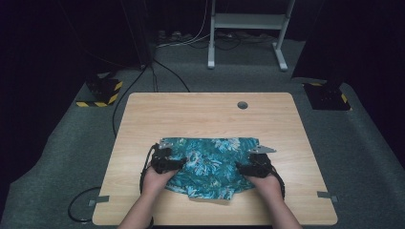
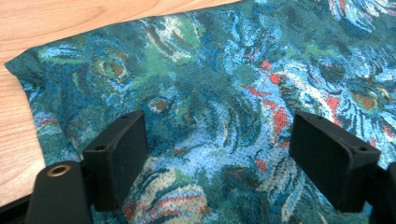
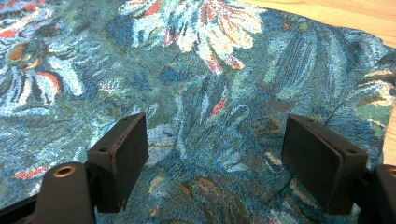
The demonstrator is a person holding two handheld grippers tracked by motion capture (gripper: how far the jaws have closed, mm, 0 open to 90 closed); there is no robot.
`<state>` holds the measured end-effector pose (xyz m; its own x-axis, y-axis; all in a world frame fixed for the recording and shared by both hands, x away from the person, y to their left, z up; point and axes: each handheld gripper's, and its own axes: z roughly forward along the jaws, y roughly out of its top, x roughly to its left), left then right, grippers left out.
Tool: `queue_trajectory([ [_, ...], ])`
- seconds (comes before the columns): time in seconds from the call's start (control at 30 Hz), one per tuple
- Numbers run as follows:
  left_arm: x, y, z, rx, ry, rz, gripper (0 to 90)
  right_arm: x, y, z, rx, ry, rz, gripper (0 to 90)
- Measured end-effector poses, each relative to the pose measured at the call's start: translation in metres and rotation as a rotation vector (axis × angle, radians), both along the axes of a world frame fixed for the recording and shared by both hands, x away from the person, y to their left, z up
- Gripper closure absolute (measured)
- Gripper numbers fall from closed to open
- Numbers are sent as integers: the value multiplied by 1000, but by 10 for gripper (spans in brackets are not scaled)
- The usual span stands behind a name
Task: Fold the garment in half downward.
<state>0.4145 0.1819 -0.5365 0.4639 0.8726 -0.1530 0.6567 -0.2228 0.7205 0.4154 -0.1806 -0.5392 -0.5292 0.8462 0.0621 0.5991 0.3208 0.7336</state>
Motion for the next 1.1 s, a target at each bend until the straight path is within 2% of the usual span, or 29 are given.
queue_trajectory([
  [0.2, -6, 0, 5, -17, -13, -13, 162, -4, -2, 2, 33, -9, 11, 148],
  [0.33, -14, 2, 13, -37, -45, -21, 115, -12, -6, 8, 59, -39, 11, 84],
  [0.5, -28, 7, 26, -59, -86, -35, 75, -21, -11, 14, 77, -64, 9, 48],
  [0.7, -43, 16, 35, -56, -111, -50, 43, -32, -17, 22, 83, -92, 10, 42],
  [1.0, -63, 36, 33, -50, -117, -34, 31, -50, -29, 27, 74, -121, 5, 35],
  [1.1, -74, 45, 32, -46, -123, -31, 30, -58, -34, 26, 46, -130, 6, 32],
])
